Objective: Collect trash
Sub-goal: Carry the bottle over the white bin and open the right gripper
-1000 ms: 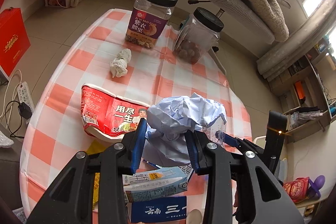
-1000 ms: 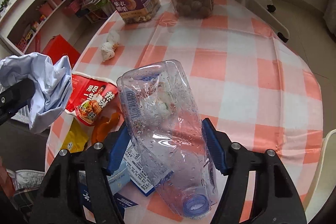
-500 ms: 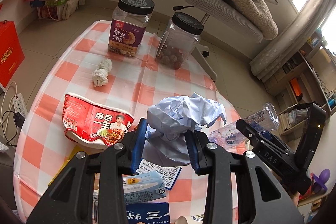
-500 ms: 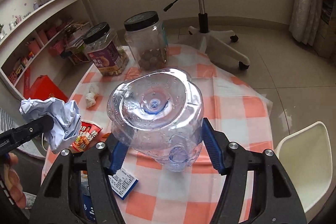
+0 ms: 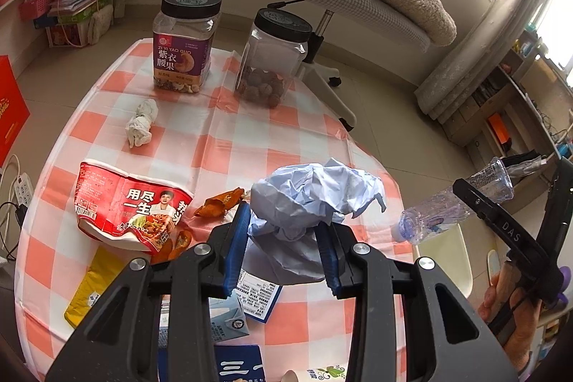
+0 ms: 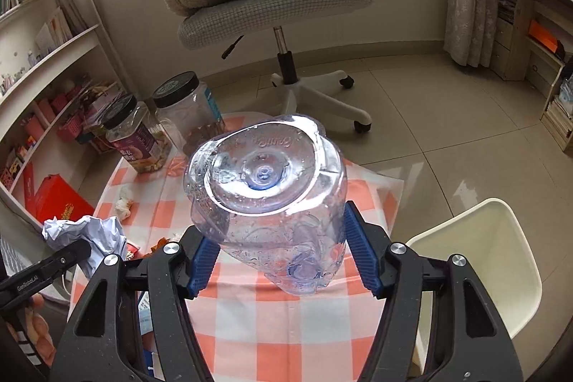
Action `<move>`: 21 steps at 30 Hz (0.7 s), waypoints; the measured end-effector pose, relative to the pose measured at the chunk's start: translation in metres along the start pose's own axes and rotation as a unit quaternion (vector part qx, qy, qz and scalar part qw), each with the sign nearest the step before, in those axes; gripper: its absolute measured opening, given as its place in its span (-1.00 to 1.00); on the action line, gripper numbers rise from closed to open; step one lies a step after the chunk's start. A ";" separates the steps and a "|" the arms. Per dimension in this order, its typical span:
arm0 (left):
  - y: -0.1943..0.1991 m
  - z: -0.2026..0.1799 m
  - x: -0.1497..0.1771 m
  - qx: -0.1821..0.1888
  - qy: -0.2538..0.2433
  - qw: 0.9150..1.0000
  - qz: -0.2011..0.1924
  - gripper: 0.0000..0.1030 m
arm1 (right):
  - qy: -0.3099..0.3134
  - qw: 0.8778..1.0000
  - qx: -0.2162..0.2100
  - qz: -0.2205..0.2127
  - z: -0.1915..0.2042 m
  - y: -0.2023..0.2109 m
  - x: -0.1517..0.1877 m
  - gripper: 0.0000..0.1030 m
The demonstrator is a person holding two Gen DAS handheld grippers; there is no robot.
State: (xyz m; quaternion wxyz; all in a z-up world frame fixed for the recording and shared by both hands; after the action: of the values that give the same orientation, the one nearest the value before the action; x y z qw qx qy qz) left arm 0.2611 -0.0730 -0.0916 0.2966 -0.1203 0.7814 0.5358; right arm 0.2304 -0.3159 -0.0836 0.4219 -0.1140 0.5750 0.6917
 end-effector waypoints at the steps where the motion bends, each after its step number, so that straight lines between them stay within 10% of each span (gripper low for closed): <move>1: -0.001 -0.003 0.001 0.001 -0.002 1.000 0.001 -0.29 | -0.005 1.000 0.004 -0.002 -0.007 0.002 -0.002 0.20; 21: -0.021 -0.072 0.019 0.026 -0.064 0.998 0.014 -0.29 | -0.111 0.983 0.146 -0.017 -0.167 0.038 -0.008 0.22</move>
State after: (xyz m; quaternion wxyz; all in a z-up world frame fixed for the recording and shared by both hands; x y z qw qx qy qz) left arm 0.2329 -0.1442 -0.1012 0.3417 -0.0674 0.7762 0.5256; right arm 0.1536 -0.4682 -0.1043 0.5069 0.0164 0.6177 0.6010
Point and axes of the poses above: each gripper's, at about its wrist camera, not at the fingertips, and y roughly against the way its jaws point, z to its left, x to its underside, the point moved 9 cm from there along -y, roughly the way its jaws point, and after that the axes turned 7 degrees about -y, right-handed, at the moved point
